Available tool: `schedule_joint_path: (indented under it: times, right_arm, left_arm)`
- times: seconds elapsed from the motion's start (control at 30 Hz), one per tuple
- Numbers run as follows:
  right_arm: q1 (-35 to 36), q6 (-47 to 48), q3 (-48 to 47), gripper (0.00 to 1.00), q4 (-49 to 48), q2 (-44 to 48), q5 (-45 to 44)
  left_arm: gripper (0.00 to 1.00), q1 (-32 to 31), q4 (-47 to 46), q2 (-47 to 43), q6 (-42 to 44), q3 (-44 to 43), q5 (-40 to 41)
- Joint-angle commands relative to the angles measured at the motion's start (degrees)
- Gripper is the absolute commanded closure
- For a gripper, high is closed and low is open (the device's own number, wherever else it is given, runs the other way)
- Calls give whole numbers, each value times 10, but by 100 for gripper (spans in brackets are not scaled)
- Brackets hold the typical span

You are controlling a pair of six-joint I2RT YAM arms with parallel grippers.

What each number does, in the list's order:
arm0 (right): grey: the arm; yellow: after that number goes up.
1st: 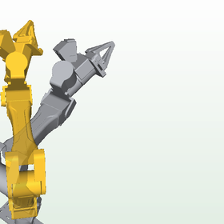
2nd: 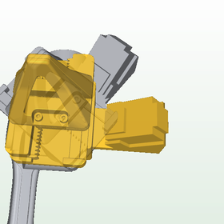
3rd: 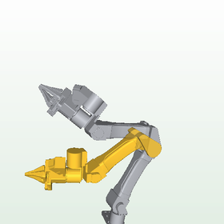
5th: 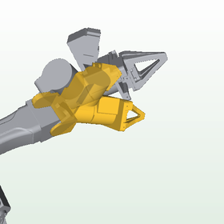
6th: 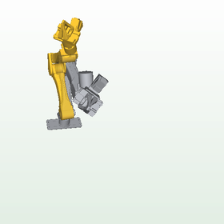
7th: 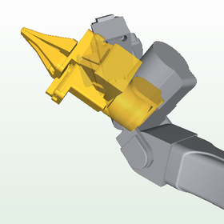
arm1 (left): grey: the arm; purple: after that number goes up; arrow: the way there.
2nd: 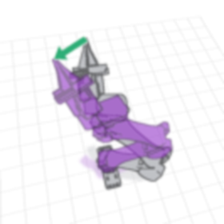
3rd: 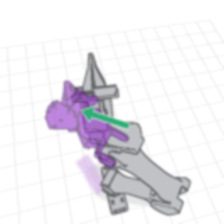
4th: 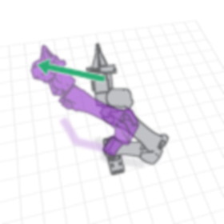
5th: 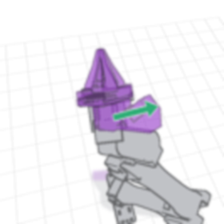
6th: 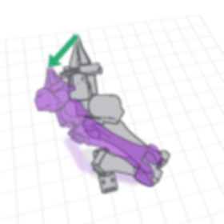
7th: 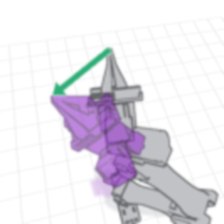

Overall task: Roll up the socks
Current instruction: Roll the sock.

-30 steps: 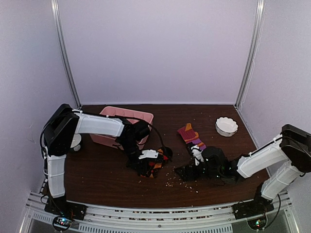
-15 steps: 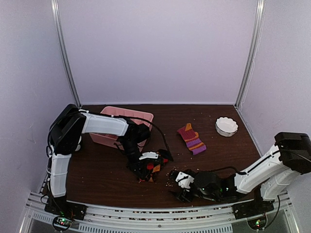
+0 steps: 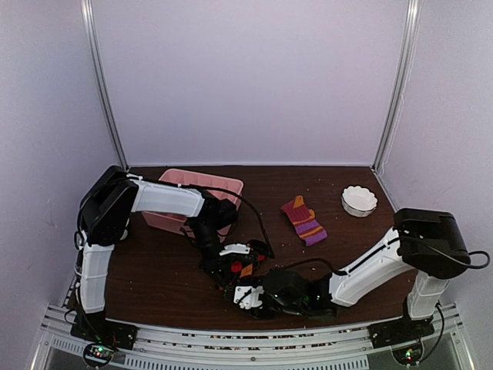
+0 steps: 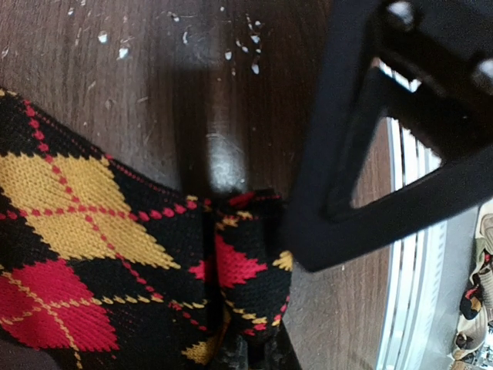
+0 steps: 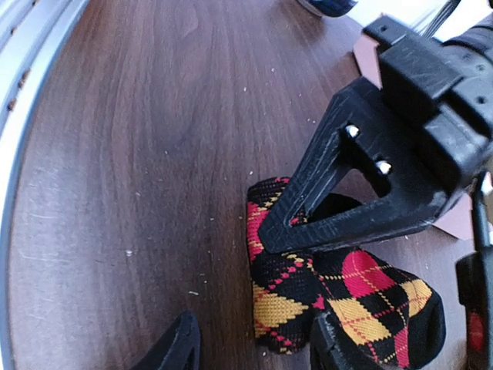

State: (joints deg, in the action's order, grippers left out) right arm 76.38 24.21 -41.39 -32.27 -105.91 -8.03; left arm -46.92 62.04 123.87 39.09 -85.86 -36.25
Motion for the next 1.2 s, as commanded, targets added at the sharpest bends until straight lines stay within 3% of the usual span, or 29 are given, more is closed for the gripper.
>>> schedule_joint_path:
  times: [0.0,0.27,0.53,0.67,0.77,0.8,0.83,0.87,1.17]
  right_arm:
    - [-20,39,-30,54,27,-31,24]
    - [-44,36,-66,80,62,-63,37]
    - [-63,11,-74,85,112,-85,82]
    - [-89,-37,-95,95,166,-95,167]
    - [-107,-75,-110,100,212,-99,232]
    - [-110,-85,-110,100,222,-99,244]
    - [-111,-92,-109,100,230,-99,250]
    - [-112,-100,-108,100,237,-99,255]
    - [-124,-240,-115,100,267,-107,310]
  left_arm:
    - [98,-1,8,15,14,19,36]
    - [86,-1,5,10,24,25,33]
    - [81,-1,13,4,44,23,29]
    - [57,-1,-21,-33,39,45,54]
    - [50,5,-93,-100,26,87,73]
    - [41,7,-111,-124,22,98,75]
    - [7,9,-122,-144,19,109,77]
    - [3,12,-130,-162,16,117,77]
    - [5,22,-194,-274,29,209,69]
